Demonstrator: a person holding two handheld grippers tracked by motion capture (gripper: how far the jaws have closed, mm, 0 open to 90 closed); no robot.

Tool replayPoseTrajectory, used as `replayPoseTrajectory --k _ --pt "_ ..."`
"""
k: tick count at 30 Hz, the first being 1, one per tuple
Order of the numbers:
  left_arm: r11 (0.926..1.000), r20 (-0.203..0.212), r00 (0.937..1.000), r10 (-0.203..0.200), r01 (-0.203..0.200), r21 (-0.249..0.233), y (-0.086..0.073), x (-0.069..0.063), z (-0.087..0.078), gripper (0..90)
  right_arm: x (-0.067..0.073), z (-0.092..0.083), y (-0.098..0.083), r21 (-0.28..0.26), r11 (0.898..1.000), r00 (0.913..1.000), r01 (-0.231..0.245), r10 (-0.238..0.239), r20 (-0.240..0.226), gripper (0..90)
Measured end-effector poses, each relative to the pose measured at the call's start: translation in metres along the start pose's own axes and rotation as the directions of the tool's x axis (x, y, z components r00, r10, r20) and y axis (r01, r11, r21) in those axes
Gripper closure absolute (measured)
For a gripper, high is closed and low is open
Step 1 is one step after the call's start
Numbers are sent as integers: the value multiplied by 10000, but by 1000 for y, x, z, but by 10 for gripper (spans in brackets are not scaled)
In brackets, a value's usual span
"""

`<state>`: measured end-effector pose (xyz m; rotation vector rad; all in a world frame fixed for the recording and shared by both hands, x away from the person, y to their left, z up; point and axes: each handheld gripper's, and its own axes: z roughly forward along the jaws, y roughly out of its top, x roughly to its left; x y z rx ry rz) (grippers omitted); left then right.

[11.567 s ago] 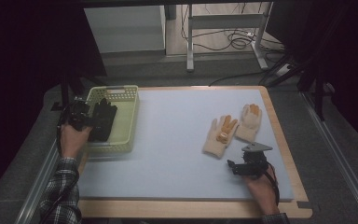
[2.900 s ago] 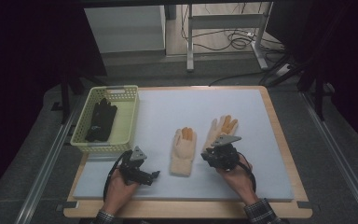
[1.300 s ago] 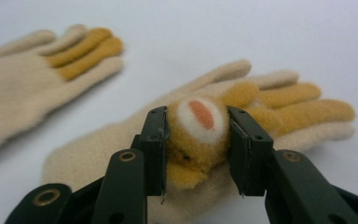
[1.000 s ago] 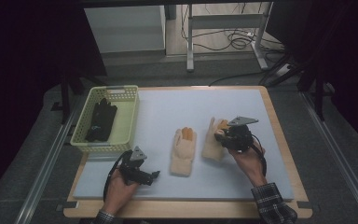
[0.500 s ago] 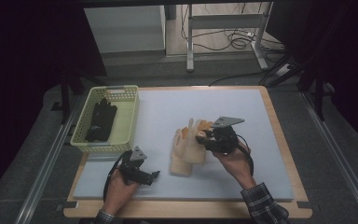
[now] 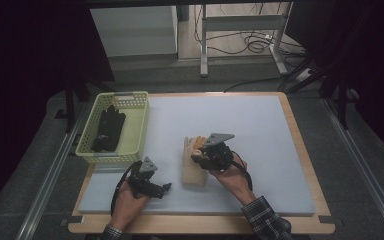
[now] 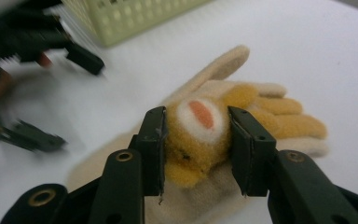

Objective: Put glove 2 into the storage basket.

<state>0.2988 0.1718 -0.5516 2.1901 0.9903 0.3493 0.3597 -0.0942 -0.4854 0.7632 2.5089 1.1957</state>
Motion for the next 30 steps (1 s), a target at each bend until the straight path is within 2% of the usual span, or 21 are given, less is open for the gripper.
replayPoseTrajectory --k 4,11,14,19,21,25,30 --pt "10000 8 10000 19 -19 20 0 0 0 0 -2 9 -12 269 9996 9997 -68 62 226 542" --pt "10000 4 10000 12 -12 20 0 0 0 0 -3 14 -24 462 9983 9993 -361 359 50 433" --pt "10000 6 10000 17 -17 22 0 0 0 0 -4 9 -21 379 9987 9994 -333 328 140 394" --pt "10000 -1 10000 0 0 3 0 0 0 0 -10 -11 -16 -44 9993 9988 -367 368 333 383" --pt "10000 4 10000 19 -19 17 0 0 0 0 -12 -16 -17 -32 9993 9988 -379 380 324 394" --pt "10000 10 10000 1 -1 23 0 0 0 0 -15 -24 -27 -71 9989 9985 -469 471 281 492" --pt "10000 11 10000 1 -1 22 0 0 0 0 -15 -27 -41 251 9987 9990 -438 436 108 719"
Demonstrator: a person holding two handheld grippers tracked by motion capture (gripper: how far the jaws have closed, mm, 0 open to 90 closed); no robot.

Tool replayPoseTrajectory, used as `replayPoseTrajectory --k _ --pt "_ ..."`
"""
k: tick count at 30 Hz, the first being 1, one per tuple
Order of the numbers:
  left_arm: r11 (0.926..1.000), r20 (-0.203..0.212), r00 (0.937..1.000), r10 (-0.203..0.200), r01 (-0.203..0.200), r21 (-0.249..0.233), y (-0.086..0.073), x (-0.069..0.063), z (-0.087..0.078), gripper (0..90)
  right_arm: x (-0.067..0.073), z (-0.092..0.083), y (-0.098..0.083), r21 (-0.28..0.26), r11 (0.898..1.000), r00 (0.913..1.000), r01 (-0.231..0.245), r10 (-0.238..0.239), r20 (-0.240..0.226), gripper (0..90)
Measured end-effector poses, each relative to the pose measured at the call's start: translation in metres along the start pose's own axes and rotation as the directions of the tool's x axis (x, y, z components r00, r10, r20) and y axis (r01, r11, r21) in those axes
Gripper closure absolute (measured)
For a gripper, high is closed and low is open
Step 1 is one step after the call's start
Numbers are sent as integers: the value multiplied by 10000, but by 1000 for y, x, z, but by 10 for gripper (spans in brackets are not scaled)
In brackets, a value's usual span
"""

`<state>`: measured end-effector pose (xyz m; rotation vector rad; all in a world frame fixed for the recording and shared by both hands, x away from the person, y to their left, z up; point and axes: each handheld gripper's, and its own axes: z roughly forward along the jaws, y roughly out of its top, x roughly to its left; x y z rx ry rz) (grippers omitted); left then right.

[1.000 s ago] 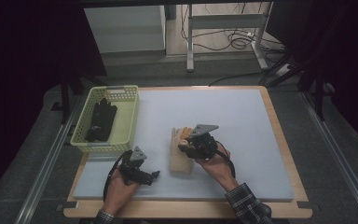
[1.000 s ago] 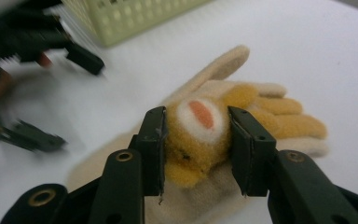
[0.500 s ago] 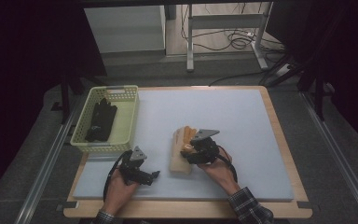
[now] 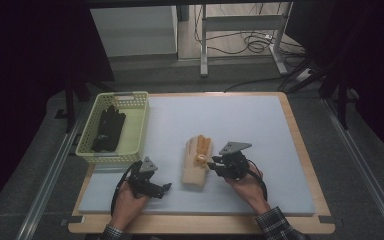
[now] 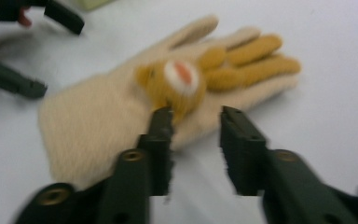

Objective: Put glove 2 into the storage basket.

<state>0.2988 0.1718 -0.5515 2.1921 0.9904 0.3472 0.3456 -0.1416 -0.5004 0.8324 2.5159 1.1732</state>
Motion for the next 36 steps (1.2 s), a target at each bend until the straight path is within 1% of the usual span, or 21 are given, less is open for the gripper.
replayPoseTrajectory --k 3,5,7,10,12,15,22,27,32,36 --pt "10000 0 10000 5 -5 3 0 0 0 0 4 2 -9 333 9994 9997 106 -99 -227 823" --pt "10000 0 10000 3 -3 1 0 0 0 0 6 4 -14 460 9988 9992 166 -150 -359 860" --pt "10000 -2 10000 5 -5 -2 0 0 0 0 10 7 -19 559 9980 9988 299 -277 -393 880" --pt "10000 0 10000 3 -3 -4 0 0 0 0 16 11 -24 645 9967 9979 497 -469 -435 880" --pt "10000 1 10000 6 -6 -2 0 0 0 0 18 14 -25 696 9961 9971 542 -503 -573 880" --pt "10000 0 10000 5 -5 0 0 0 0 0 20 19 -25 712 9957 9965 596 -552 -623 880" --pt "10000 1 10000 5 -5 4 0 0 0 0 23 27 -19 712 9953 9952 655 -599 -776 879" --pt "10000 -1 10000 -1 1 1 0 0 0 0 26 35 -14 607 9961 9948 638 -586 -831 878" --pt "10000 2 10000 5 -5 2 0 0 0 0 32 45 -7 518 9956 9943 778 -737 -772 869" --pt "10000 -3 10000 12 -12 7 0 0 0 0 34 52 -3 474 9962 9946 730 -692 -776 869"
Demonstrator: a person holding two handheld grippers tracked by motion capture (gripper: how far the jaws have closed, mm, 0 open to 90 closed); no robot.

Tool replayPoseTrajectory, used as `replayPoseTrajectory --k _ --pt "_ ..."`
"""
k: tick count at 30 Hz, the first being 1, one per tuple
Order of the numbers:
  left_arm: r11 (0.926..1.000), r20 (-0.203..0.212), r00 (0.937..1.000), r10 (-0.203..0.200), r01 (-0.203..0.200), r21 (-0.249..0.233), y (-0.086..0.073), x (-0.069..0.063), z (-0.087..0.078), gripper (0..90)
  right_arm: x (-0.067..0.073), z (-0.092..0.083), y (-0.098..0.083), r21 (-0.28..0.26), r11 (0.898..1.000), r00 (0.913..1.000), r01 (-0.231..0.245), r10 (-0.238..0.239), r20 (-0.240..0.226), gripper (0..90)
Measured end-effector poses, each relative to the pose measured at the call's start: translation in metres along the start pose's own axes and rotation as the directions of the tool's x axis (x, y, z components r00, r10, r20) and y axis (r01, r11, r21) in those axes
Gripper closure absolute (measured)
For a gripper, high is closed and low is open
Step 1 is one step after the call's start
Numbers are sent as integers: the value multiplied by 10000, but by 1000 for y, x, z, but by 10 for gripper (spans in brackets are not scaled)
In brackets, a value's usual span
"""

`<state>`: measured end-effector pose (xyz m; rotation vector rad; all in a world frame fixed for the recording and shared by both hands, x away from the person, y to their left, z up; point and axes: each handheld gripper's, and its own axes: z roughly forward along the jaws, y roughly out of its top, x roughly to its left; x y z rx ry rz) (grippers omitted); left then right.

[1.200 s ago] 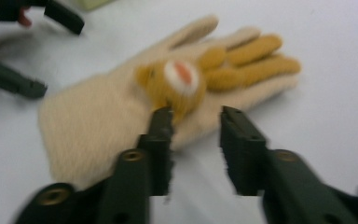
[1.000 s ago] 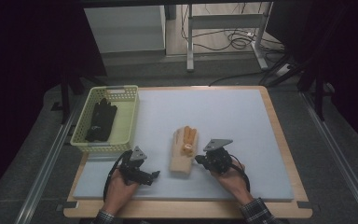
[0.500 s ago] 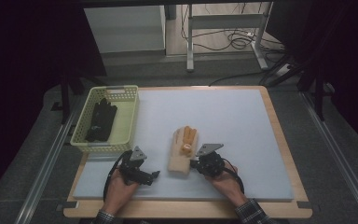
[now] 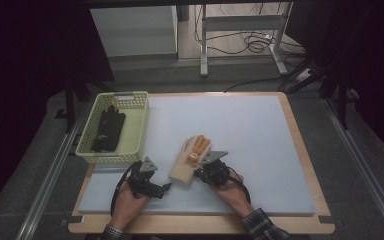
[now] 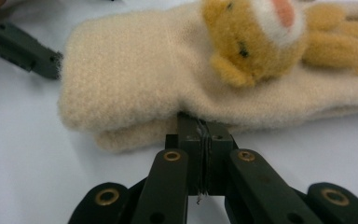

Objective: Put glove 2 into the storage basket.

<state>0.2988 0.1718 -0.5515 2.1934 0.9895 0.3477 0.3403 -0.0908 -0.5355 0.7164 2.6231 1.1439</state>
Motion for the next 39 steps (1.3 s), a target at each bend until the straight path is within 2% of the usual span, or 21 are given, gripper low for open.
replayPoseTrajectory --k 7,12,19,23,31,39 --pt "10000 -41 10000 -69 69 8 -2 -3 -2 10 2 10 9 29 9999 9999 103 -104 136 869" --pt "10000 -20 10000 -26 26 10 -2 -3 -2 9 5 17 14 -59 10000 9999 -28 29 163 869" --pt "10000 -17 10000 -60 60 9 -2 -3 -2 9 8 26 21 -87 9998 9994 191 -189 281 866" --pt "10000 -15 10000 -59 59 10 -2 -3 -2 9 9 29 22 -155 9997 9994 167 -162 309 863" --pt "10000 -13 10000 -48 48 0 -2 -3 -2 10 13 17 19 8 9985 9979 539 -539 351 781" --pt "10000 -21 10000 -58 58 -5 -2 -3 -2 11 6 -6 10 -228 9990 9979 396 -384 513 634"
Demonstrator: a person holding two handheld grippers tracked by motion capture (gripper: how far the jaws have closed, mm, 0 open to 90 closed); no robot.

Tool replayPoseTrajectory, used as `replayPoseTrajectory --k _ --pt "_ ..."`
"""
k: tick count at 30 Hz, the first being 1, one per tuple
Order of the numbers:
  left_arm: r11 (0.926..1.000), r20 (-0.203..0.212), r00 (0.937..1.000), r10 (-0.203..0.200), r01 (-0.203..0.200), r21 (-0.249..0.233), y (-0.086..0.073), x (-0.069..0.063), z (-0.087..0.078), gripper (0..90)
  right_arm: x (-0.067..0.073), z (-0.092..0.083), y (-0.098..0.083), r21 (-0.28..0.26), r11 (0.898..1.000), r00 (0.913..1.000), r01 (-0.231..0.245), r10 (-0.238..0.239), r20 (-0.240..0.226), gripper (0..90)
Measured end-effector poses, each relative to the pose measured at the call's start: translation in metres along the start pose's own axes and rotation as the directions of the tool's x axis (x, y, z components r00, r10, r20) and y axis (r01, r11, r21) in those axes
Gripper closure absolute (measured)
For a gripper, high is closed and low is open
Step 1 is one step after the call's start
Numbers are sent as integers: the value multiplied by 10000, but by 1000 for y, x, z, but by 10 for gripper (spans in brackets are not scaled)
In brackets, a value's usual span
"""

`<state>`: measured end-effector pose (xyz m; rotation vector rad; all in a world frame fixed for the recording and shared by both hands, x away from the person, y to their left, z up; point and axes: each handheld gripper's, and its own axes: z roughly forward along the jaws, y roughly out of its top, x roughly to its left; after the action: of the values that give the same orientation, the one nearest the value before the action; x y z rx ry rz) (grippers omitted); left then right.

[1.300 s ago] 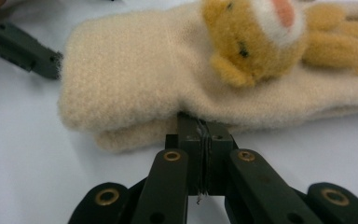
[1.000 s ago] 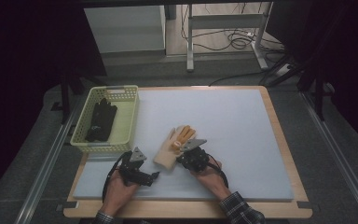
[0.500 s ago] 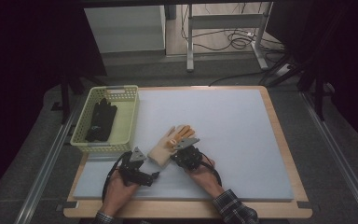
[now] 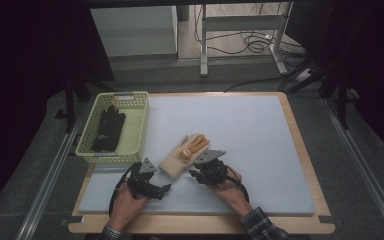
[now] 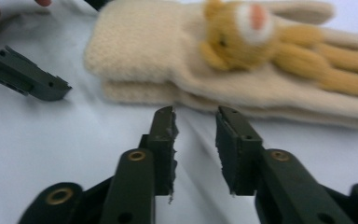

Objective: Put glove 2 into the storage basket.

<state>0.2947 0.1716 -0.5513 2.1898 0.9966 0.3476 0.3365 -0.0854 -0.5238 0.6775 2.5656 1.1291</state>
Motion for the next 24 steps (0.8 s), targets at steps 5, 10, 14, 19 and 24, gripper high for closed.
replayPoseTrajectory --k 5,10,14,19,24 --pt "10000 4 10000 -10 10 13 0 0 0 13 -9 -16 -8 -35 9997 9993 -257 258 273 516" --pt "10000 17 10000 -82 82 32 0 0 0 17 -20 -34 -16 -122 9987 9962 -501 508 705 441" --pt "9999 21 10000 -97 97 35 0 0 0 20 -30 -48 -23 -147 9973 9922 -723 734 1006 406" --pt "10000 24 10000 -74 74 53 0 0 0 20 -41 -61 -33 -217 9947 9860 -1009 1029 1314 347" --pt "10000 4 10000 -72 72 46 0 0 0 17 -50 -70 -46 -130 9933 9770 -1150 1155 1795 251"
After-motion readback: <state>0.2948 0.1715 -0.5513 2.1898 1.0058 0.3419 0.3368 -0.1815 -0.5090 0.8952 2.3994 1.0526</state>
